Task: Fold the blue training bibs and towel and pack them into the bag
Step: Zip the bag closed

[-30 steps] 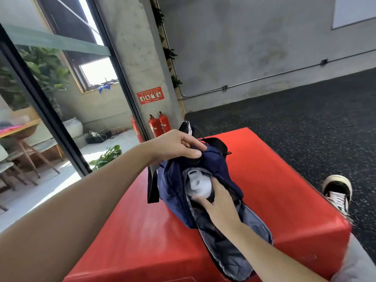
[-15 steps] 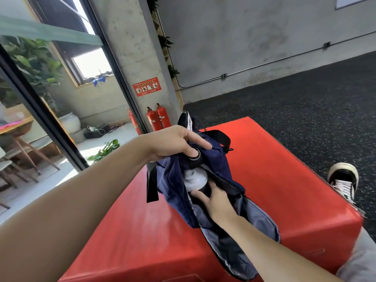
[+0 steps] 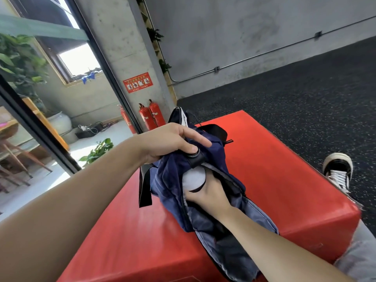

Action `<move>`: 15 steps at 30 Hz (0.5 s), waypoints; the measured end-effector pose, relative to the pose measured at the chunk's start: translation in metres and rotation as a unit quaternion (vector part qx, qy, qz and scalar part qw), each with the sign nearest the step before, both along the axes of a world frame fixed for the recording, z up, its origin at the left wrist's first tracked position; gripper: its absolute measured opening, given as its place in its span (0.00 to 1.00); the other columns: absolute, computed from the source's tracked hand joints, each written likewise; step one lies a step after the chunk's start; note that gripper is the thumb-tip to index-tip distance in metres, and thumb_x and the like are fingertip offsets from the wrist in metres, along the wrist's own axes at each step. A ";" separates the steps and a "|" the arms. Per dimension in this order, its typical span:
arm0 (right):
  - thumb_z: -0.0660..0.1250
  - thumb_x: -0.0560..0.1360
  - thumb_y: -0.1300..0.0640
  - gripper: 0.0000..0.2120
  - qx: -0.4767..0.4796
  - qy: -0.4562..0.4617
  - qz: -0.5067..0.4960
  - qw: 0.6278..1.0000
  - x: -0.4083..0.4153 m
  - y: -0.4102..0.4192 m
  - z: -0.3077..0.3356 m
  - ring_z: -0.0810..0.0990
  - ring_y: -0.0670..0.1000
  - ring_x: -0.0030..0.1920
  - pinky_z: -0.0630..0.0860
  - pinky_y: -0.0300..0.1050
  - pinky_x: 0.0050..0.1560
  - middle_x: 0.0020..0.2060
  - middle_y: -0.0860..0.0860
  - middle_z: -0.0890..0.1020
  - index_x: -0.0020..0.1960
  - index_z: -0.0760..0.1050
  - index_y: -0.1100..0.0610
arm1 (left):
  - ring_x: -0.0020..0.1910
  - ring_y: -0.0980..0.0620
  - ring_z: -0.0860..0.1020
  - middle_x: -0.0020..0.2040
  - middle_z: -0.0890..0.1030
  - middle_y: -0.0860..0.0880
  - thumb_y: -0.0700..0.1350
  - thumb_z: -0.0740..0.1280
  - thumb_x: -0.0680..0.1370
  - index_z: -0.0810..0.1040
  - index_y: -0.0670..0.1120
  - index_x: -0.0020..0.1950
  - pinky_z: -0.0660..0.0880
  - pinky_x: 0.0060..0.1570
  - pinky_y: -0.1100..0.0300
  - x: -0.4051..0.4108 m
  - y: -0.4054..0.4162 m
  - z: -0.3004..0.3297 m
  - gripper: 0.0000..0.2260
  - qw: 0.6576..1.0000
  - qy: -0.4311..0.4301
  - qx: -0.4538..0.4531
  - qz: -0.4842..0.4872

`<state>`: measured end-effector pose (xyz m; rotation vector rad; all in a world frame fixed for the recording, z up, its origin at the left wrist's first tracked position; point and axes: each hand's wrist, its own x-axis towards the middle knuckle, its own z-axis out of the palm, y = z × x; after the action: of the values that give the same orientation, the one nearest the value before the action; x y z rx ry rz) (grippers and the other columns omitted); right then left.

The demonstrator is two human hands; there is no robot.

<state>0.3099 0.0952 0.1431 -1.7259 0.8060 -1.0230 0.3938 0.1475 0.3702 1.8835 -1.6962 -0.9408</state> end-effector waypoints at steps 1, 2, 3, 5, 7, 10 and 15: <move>0.81 0.60 0.39 0.36 -0.016 -0.010 -0.019 1.000 -0.001 -0.001 -0.001 0.77 0.40 0.61 0.73 0.38 0.60 0.59 0.42 0.81 0.64 0.72 0.44 | 0.44 0.62 0.83 0.43 0.86 0.57 0.30 0.65 0.79 0.84 0.45 0.60 0.76 0.49 0.68 0.004 0.000 0.001 0.15 1.000 -0.002 -0.004 0.007; 0.81 0.60 0.39 0.35 -0.025 -0.018 -0.037 0.999 -0.002 -0.002 -0.003 0.78 0.38 0.60 0.74 0.38 0.60 0.58 0.41 0.81 0.63 0.74 0.44 | 0.45 0.61 0.83 0.43 0.86 0.57 0.31 0.66 0.79 0.84 0.45 0.60 0.76 0.49 0.67 0.008 0.001 0.002 0.15 1.000 0.005 -0.005 0.013; 0.81 0.60 0.38 0.36 -0.024 -0.020 -0.042 0.999 -0.002 -0.002 -0.004 0.78 0.39 0.61 0.73 0.37 0.61 0.59 0.41 0.81 0.64 0.74 0.45 | 0.45 0.61 0.83 0.44 0.86 0.56 0.31 0.65 0.79 0.84 0.45 0.60 0.76 0.48 0.67 0.011 0.001 0.003 0.15 1.000 0.018 -0.003 0.017; 0.81 0.60 0.37 0.43 -0.001 -0.010 -0.028 1.000 0.000 0.000 -0.006 0.76 0.42 0.64 0.71 0.36 0.62 0.62 0.43 0.80 0.70 0.71 0.47 | 0.46 0.60 0.84 0.45 0.87 0.55 0.31 0.65 0.80 0.83 0.44 0.60 0.77 0.47 0.68 0.014 0.002 0.003 0.15 0.999 0.035 0.003 0.011; 0.81 0.60 0.37 0.46 0.021 -0.006 -0.004 1.000 0.003 -0.001 -0.007 0.75 0.44 0.66 0.70 0.37 0.63 0.64 0.44 0.79 0.73 0.68 0.48 | 0.45 0.59 0.84 0.45 0.87 0.54 0.30 0.64 0.79 0.83 0.43 0.60 0.77 0.46 0.68 0.011 0.002 0.001 0.15 0.999 0.041 0.005 0.000; 0.78 0.59 0.35 0.49 0.039 -0.014 0.025 0.999 0.005 -0.003 -0.008 0.74 0.46 0.68 0.70 0.38 0.64 0.66 0.46 0.78 0.75 0.65 0.47 | 0.46 0.55 0.84 0.47 0.87 0.50 0.28 0.64 0.79 0.83 0.43 0.59 0.79 0.47 0.65 0.010 0.001 -0.006 0.15 0.995 0.096 -0.001 0.012; 0.79 0.67 0.43 0.42 -0.006 0.002 0.023 1.000 0.003 -0.006 -0.015 0.72 0.46 0.70 0.63 0.29 0.64 0.66 0.45 0.77 0.75 0.67 0.53 | 0.42 0.46 0.78 0.42 0.81 0.42 0.35 0.67 0.79 0.84 0.50 0.61 0.76 0.48 0.56 0.026 0.001 -0.025 0.15 0.996 0.087 0.008 0.024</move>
<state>0.3133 0.0891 0.1277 -1.7495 0.7613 -0.9951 0.4194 0.1487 0.3455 1.7873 -1.5391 -1.0686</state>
